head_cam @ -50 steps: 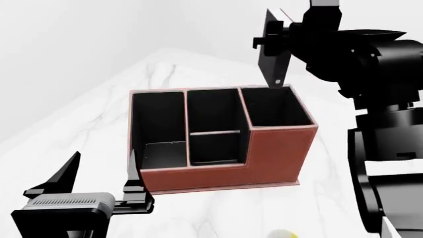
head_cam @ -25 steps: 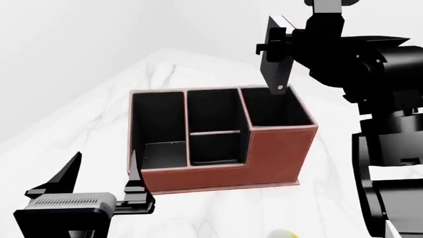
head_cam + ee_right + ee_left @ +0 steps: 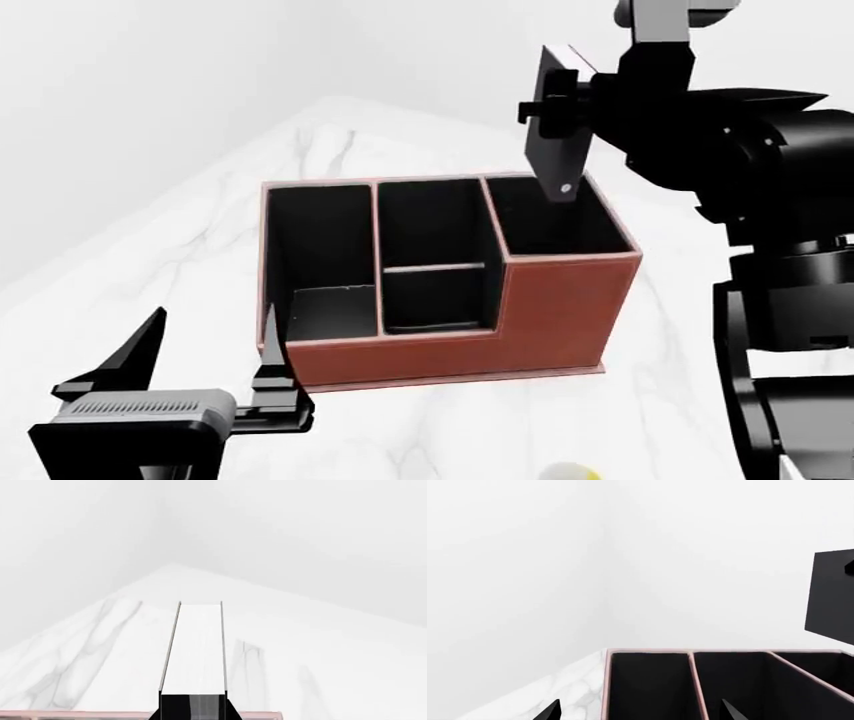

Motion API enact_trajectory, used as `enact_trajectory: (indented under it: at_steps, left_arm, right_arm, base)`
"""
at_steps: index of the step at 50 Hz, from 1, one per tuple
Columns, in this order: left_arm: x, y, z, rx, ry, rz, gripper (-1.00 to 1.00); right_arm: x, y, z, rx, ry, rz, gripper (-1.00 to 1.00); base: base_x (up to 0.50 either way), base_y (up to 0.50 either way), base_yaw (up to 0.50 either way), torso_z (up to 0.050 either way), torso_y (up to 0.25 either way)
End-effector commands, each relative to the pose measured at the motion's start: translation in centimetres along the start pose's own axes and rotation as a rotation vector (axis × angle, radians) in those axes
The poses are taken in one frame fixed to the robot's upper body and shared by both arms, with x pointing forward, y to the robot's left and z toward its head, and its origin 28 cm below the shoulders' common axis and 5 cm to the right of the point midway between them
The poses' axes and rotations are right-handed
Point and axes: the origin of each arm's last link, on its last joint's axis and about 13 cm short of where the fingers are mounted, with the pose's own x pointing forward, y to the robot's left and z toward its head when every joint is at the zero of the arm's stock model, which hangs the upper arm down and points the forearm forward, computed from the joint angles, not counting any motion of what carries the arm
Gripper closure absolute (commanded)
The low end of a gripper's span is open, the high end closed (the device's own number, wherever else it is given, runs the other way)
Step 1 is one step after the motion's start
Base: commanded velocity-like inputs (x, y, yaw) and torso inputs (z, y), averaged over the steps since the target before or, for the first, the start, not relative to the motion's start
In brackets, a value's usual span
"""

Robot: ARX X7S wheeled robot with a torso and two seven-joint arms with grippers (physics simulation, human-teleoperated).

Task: Pick up the book and place it in the right compartment of the caddy.

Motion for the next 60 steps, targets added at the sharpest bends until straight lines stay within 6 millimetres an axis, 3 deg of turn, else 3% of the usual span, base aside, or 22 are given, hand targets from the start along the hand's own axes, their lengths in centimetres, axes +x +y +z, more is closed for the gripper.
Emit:
enact_trajectory:
  at_steps: [1,35,60]
  left_arm:
    - [0.1,0.0,0.0,-0.002,0.002,0.001,-1.0]
    - [0.1,-0.1,-0.1,-0.001,0.004,-0.002,-1.0]
    - [0.1,-0.1,-0.1,0.0,0.006,-0.002,-1.0]
  right_arm:
    - [0.1,-0.2,-0.1,-0.003,-0.015,-0.004,1.0]
    - [0.5,-0.7,-3.0,0.01,0.029,0.002,1.0]
    - [0.7,-0.8,-3.8,0.016,0.043,0.005,1.0]
  base:
    - [0.0,0.0,0.0,0.0,0.0]
    - [0.0,0.0,0.0,0.0,0.002]
    - [0.0,0.0,0.0,0.0,0.002]
